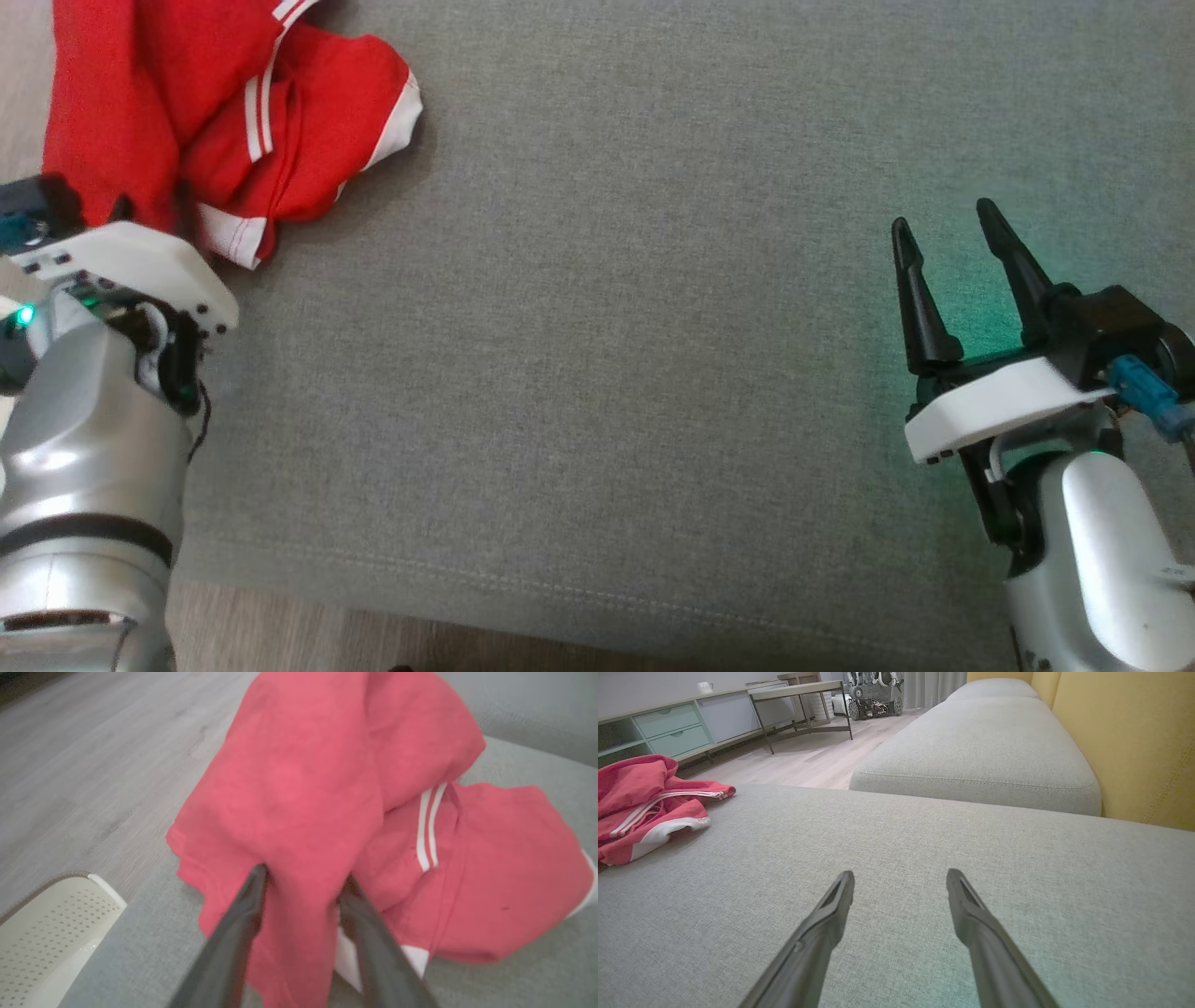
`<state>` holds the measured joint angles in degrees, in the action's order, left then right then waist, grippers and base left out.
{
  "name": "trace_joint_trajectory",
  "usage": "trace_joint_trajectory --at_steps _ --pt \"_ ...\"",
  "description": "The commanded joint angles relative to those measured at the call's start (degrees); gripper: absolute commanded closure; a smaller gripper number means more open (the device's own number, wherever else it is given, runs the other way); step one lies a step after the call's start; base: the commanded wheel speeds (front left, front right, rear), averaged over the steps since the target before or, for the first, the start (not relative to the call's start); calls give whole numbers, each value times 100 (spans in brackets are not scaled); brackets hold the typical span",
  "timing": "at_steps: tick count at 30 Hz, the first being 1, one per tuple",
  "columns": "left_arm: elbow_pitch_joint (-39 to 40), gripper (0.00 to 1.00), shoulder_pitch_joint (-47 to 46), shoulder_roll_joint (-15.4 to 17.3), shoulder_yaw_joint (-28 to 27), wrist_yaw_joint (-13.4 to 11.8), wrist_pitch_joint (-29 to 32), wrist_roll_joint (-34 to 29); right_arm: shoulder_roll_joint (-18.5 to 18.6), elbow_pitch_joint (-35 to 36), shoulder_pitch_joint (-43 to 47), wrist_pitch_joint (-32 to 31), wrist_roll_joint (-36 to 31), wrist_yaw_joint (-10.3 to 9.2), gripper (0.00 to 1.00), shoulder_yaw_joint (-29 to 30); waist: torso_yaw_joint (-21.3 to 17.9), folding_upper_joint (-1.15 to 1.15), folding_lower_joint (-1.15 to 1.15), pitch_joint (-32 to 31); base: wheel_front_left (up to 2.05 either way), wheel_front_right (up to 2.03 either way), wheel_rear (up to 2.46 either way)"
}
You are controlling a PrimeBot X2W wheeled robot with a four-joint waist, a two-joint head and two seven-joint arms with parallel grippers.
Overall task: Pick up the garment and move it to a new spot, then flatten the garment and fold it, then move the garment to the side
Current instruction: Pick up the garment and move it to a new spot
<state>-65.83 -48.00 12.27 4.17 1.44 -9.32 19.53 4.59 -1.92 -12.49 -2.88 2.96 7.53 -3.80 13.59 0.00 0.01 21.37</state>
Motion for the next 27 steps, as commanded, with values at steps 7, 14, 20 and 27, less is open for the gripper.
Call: trace_joint_trajectory --at_steps 7,14,20,27 --pt "142 100 -358 469 -342 14 -544 112 9 195 -123 45 6 -4 0 -18 83 0 -1 -192 0 0 0" --pt "1506 100 114 686 -592 -40 -565 -93 -59 87 -20 175 62 -4 0 73 114 0 -1 -710 0 0 0" --pt "2803 100 870 738 -750 -36 -566 -316 -122 -34 225 310 144 -4 0 189 43 0 -1 -1282 0 0 0" --pt "4303 100 2260 561 -811 -33 -469 -235 -162 -94 636 415 259 -4 0 229 -129 0 -1 -1894 0 0 0"
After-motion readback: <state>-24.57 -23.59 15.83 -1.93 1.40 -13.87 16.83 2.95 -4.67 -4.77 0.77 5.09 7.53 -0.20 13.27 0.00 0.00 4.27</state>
